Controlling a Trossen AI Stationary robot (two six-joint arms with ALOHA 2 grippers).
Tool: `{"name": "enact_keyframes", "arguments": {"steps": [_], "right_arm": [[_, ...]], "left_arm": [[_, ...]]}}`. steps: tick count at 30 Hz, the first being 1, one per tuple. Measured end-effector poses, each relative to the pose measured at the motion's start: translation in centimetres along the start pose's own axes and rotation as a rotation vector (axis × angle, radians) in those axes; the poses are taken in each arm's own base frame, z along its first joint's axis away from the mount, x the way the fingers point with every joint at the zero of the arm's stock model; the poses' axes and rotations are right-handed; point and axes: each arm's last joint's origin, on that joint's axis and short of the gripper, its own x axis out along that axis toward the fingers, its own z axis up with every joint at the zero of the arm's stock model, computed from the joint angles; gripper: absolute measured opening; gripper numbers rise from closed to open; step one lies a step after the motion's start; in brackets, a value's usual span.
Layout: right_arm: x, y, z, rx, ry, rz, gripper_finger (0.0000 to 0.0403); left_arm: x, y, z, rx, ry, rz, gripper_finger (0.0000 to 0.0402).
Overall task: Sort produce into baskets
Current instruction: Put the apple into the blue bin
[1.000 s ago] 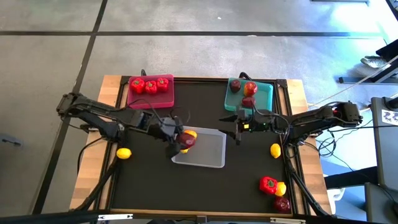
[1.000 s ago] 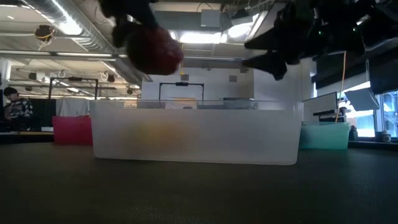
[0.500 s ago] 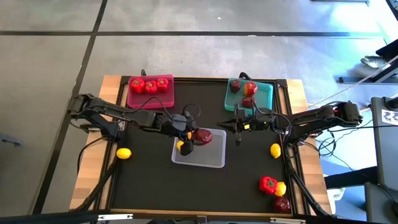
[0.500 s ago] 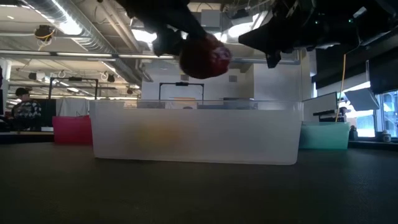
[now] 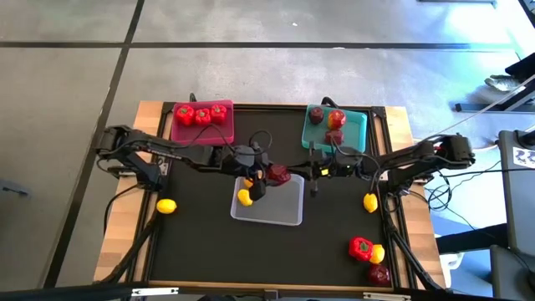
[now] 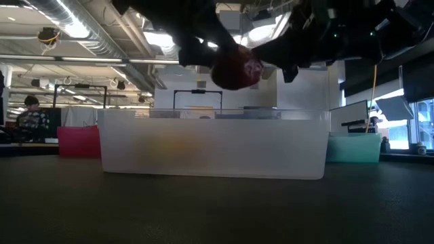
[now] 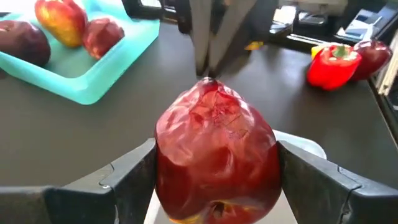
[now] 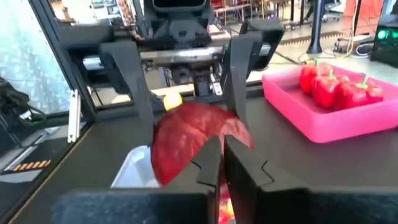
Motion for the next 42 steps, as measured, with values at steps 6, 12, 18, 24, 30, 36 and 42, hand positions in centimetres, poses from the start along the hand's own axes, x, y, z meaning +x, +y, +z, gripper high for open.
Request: {"name": "enact_keyframes", "arguments": {"steps": [6, 12, 18, 24, 30, 36, 42], "right_arm": [[0.6, -0.2, -1.4, 0.005, 0.071, -0.011, 0.0019], [0.9, -0.5, -2.9, 0.009, 0.169, -0.034, 0.0018], [0.9, -0.6, -3.4, 0.008, 0.185, -0.063, 0.0018], [0.9, -0.7, -3.5, -0.019, 0.198, -0.071, 0.0018], [0.8, -0.7, -2.1, -0.053, 0.102, -0.127, 0.0018], [1.2, -0.9, -1.5, -0.072, 0.038, -0.207, 0.0018], [2.6, -1.1, -3.2, -0.074, 0.122, -0.19, 0.0018]], "left_arm": [[0.3, 0.2, -0.3, 0.043, 0.013, 0.029, 0.0294], [0.0, 0.3, 0.4, 0.053, -0.05, 0.056, 0.0294], [0.2, 0.8, 0.8, 0.049, -0.075, 0.07, 0.0293], [0.3, 1.4, 0.7, 0.053, -0.061, 0.087, 0.0293], [0.3, 2.3, 0.0, 0.053, 0.027, 0.119, 0.0293], [0.3, 2.1, 0.4, 0.072, -0.013, 0.105, 0.0294], [0.3, 1.9, 1.1, 0.118, -0.091, 0.091, 0.0293]]}}
